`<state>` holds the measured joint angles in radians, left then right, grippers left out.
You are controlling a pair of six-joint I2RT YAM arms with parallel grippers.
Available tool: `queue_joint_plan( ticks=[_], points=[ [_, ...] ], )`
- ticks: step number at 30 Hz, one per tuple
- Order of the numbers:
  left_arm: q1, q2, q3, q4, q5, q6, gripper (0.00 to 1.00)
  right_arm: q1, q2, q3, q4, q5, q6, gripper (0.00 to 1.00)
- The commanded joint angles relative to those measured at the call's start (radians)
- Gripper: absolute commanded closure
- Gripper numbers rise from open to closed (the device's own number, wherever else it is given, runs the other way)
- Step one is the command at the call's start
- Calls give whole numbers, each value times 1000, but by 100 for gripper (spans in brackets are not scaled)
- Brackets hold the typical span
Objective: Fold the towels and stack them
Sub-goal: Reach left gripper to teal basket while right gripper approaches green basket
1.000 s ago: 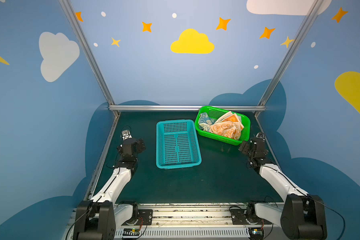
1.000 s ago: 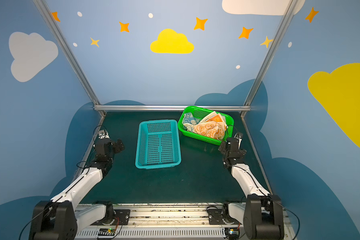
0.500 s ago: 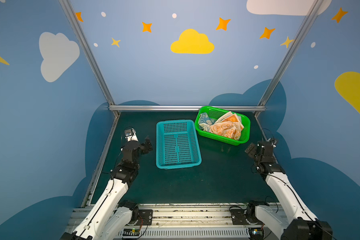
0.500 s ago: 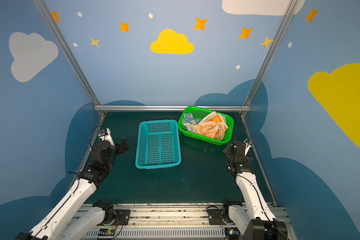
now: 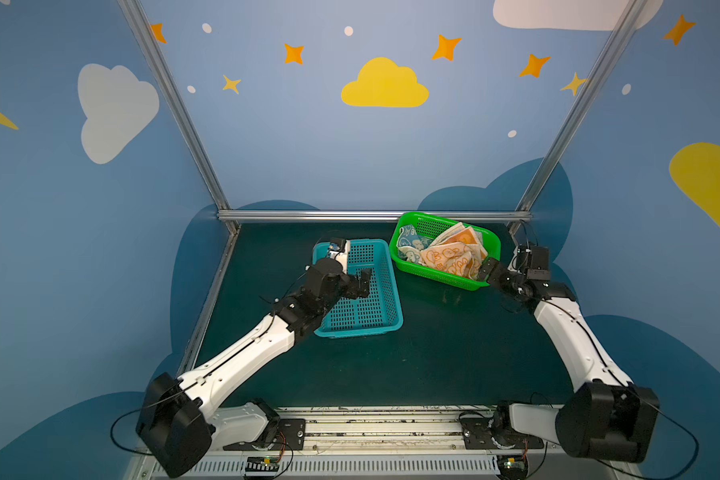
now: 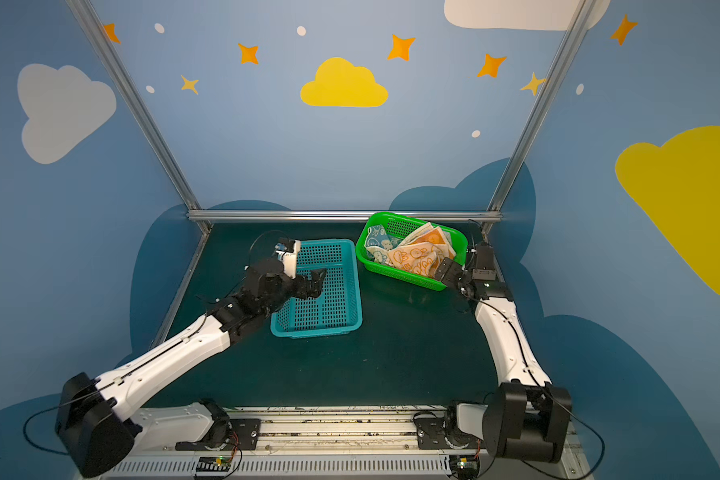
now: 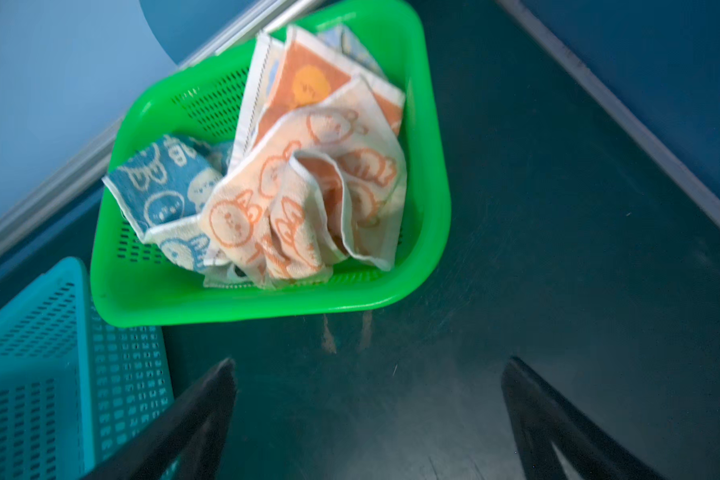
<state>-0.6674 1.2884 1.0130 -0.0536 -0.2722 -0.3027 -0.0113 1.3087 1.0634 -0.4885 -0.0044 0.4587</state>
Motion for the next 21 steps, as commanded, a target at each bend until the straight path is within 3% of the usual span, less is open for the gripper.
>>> queue_joint_plan(
  ticks=[1,6,11,14,21],
  points=[
    [-45,66,60,-13,23,13,0,11,50,79,-117,-108,-29,1],
    [-83,152,97,17,38,-2,0,53,113,131,-201,-137,49,1],
    [-92,212,143,3,57,-18,1,70,147,125,-178,-119,111,1],
    [-99,234,169,-23,70,-22,1,65,204,177,-220,-71,70,1],
    [-105,245,175,-32,90,-17,1,18,347,379,-400,170,-25,3]
  ],
)
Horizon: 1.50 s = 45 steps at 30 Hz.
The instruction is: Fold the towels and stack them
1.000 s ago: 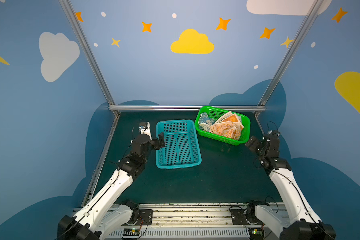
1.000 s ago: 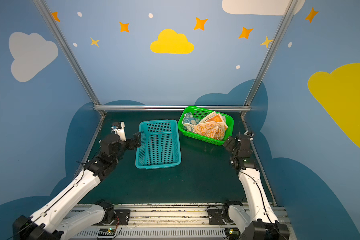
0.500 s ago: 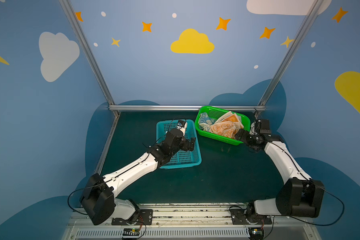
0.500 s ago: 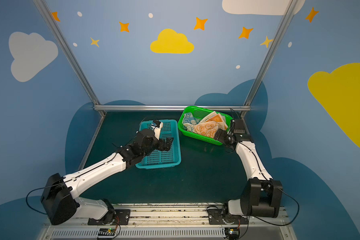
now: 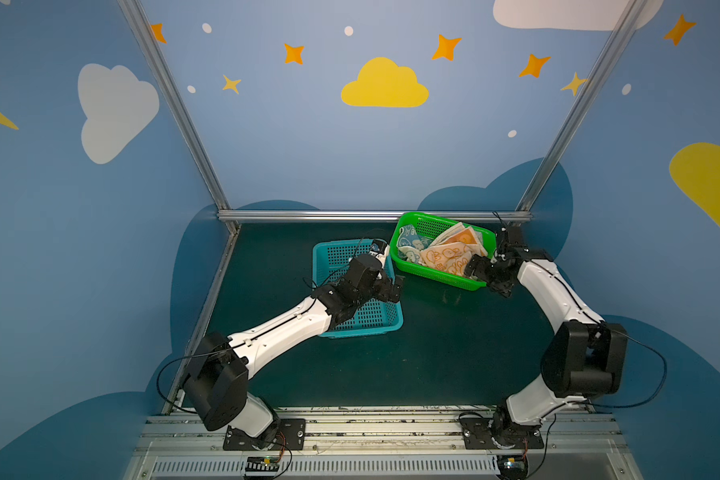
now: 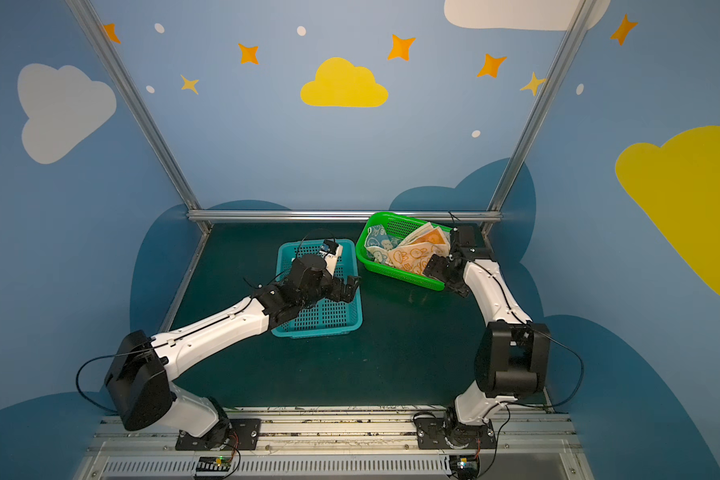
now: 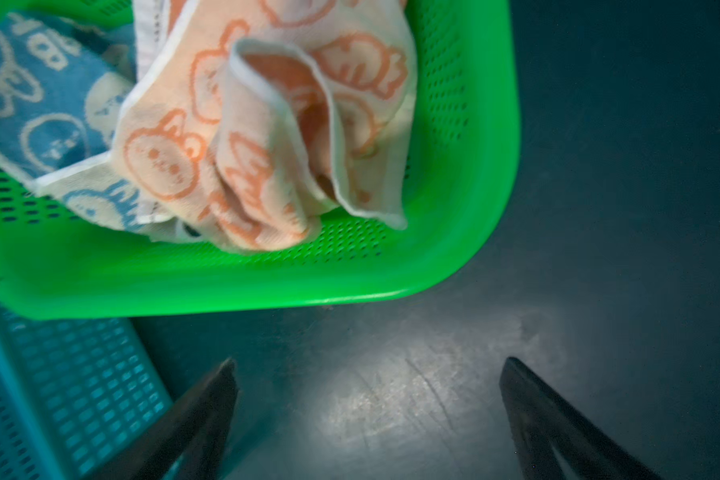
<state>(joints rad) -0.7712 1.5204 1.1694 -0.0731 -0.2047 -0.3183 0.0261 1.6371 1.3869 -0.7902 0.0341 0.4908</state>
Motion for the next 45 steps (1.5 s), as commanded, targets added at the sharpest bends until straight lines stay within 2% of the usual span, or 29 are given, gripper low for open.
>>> queue_joint_plan(
  ticks=[1,5,8,16,19,22,27,32,38,41,44,45],
  points=[
    [-1,20,24,-12,29,1,1,-31,24,61,-95,144,-65,3],
    [-2,70,79,-25,47,-1,1,-110,88,109,-101,110,-75,5],
    [-2,114,137,-42,64,6,1,-144,175,179,-130,72,-66,10],
    [-2,218,248,-79,117,22,1,-172,356,349,-178,-52,-34,26],
    [-1,240,272,-102,117,47,1,-175,432,444,-251,-85,-32,37],
    [-2,250,275,-102,114,67,1,-177,450,440,-243,-107,-18,48],
    [-2,255,257,-63,110,69,1,-180,376,328,-194,-91,41,69],
    [-3,262,259,-66,120,30,1,-195,224,131,-120,-63,139,100],
    [-2,262,263,-77,106,-110,1,-195,30,-111,-55,-89,289,100],
    [-2,286,291,-85,141,-172,1,-185,-79,-266,-1,-130,381,100],
    [-3,336,364,-142,173,-249,1,-162,-160,-336,5,-132,399,100],
    [-2,351,389,-160,186,-265,1,-160,-177,-334,-5,-132,384,97]
  ],
)
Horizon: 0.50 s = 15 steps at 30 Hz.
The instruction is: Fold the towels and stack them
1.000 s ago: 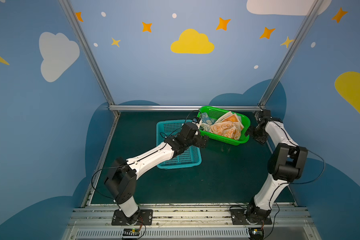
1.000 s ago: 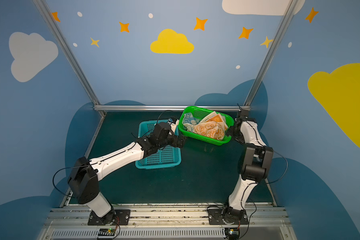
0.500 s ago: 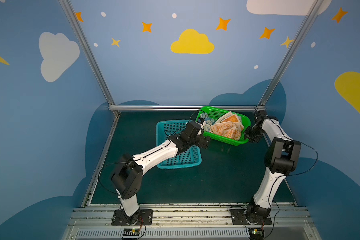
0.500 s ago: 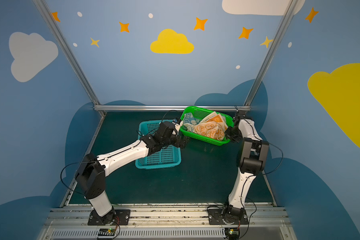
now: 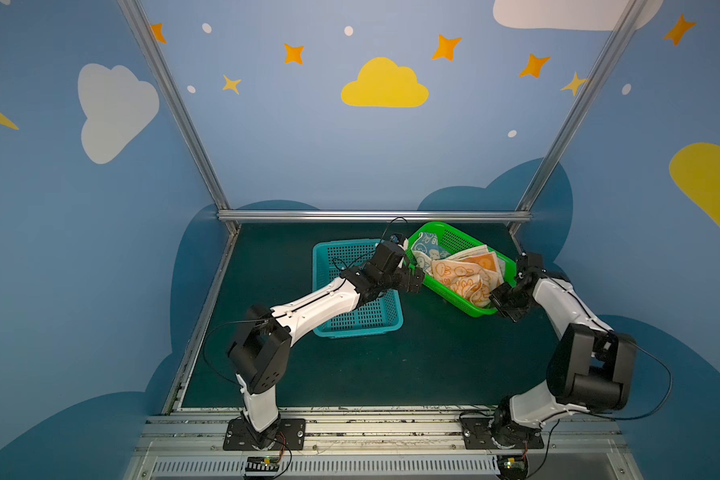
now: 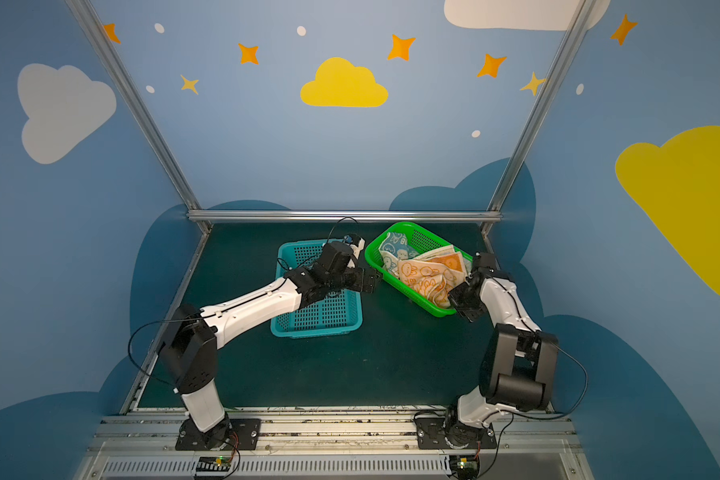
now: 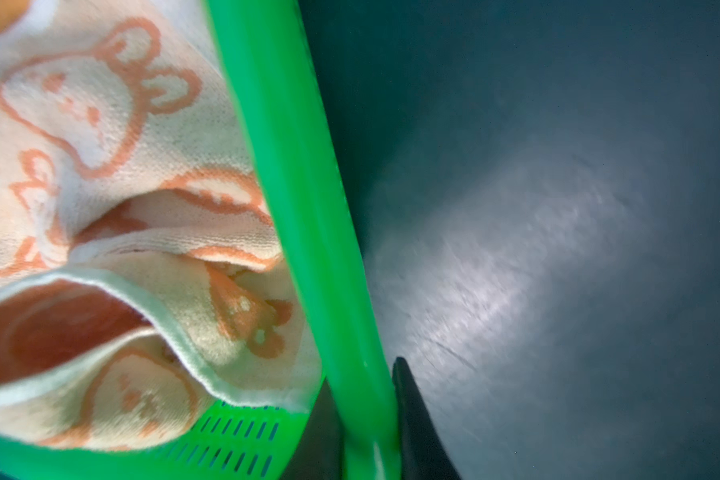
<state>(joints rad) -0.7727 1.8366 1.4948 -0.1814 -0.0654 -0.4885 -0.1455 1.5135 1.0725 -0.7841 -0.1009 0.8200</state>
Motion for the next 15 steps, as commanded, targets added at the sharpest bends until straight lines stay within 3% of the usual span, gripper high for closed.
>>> queue_joint_plan(
  ticks=[1,3,5,9,10,15],
  points=[
    [0,50,89,-71,58,-108,1,16,-70,-4,-35,10,36,87],
    [0,61,116,-98,60,-128,1,20,-95,42,-79,26,-19,68],
    [-1,54,116,-100,50,-135,1,28,-121,94,-127,39,-68,41],
    [2,20,100,-104,20,-127,1,105,-160,185,-161,77,-207,6],
    [2,7,92,-104,13,-126,1,144,-160,211,-165,98,-243,2],
    [9,-74,13,-101,-8,-139,1,347,-84,280,-72,77,-550,1]
  ],
)
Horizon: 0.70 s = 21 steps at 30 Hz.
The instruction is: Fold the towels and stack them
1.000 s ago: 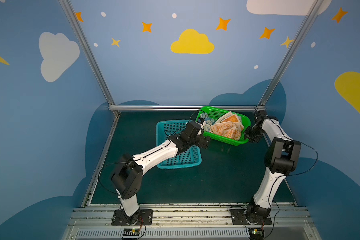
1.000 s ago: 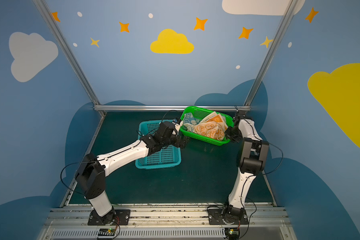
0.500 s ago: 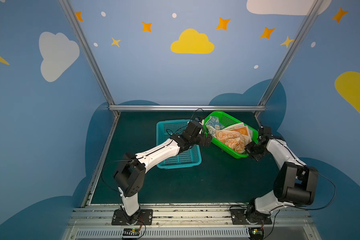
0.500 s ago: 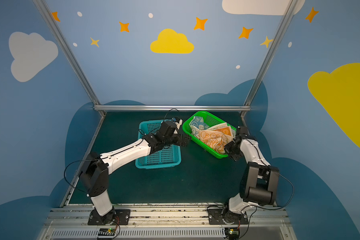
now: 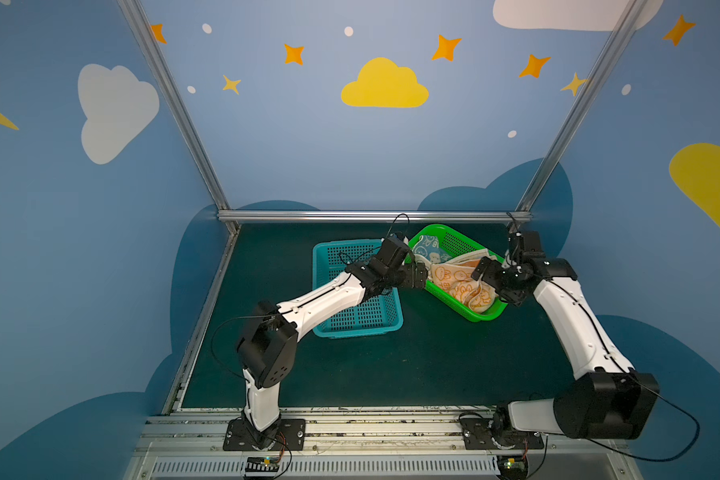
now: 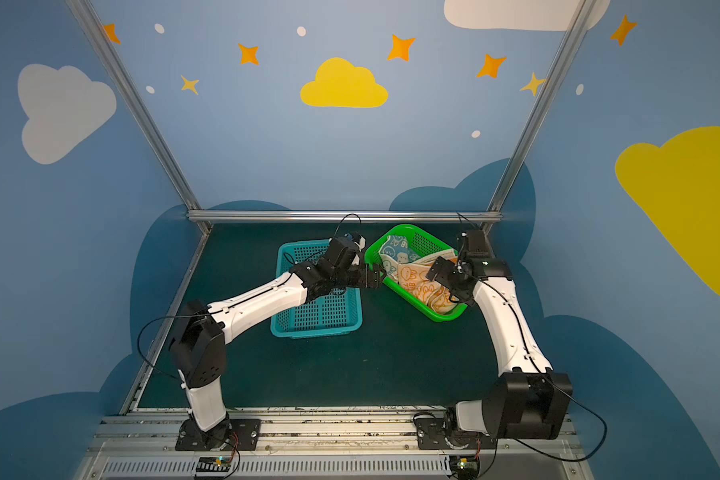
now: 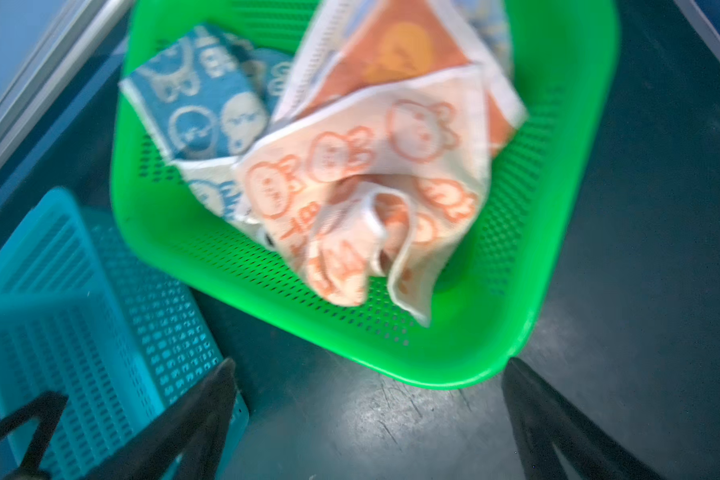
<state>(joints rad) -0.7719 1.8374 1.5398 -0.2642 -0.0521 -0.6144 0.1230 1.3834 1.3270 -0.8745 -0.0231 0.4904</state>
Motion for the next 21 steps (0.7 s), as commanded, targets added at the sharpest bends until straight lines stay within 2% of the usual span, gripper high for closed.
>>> queue_joint_plan(
  ticks=[1,7,9,11,15,19,21],
  points=[
    [11,-99,-62,-12,-23,-22,1,120,82,51,6,15,-255,1],
    [32,-268,-265,-2,-81,-27,1,284,300,189,-119,187,-351,2],
    [31,-317,-322,13,-92,-31,1,321,372,242,-162,278,-347,2],
    [33,-356,-366,27,-114,-34,1,335,432,268,-167,319,-355,4],
    [36,-384,-394,5,-127,-24,1,342,517,303,-181,345,-335,17],
    [40,-376,-391,-13,-120,-9,1,344,565,318,-160,312,-304,28],
    [42,-372,-387,-19,-111,-9,1,346,593,337,-163,318,-285,37]
  ],
)
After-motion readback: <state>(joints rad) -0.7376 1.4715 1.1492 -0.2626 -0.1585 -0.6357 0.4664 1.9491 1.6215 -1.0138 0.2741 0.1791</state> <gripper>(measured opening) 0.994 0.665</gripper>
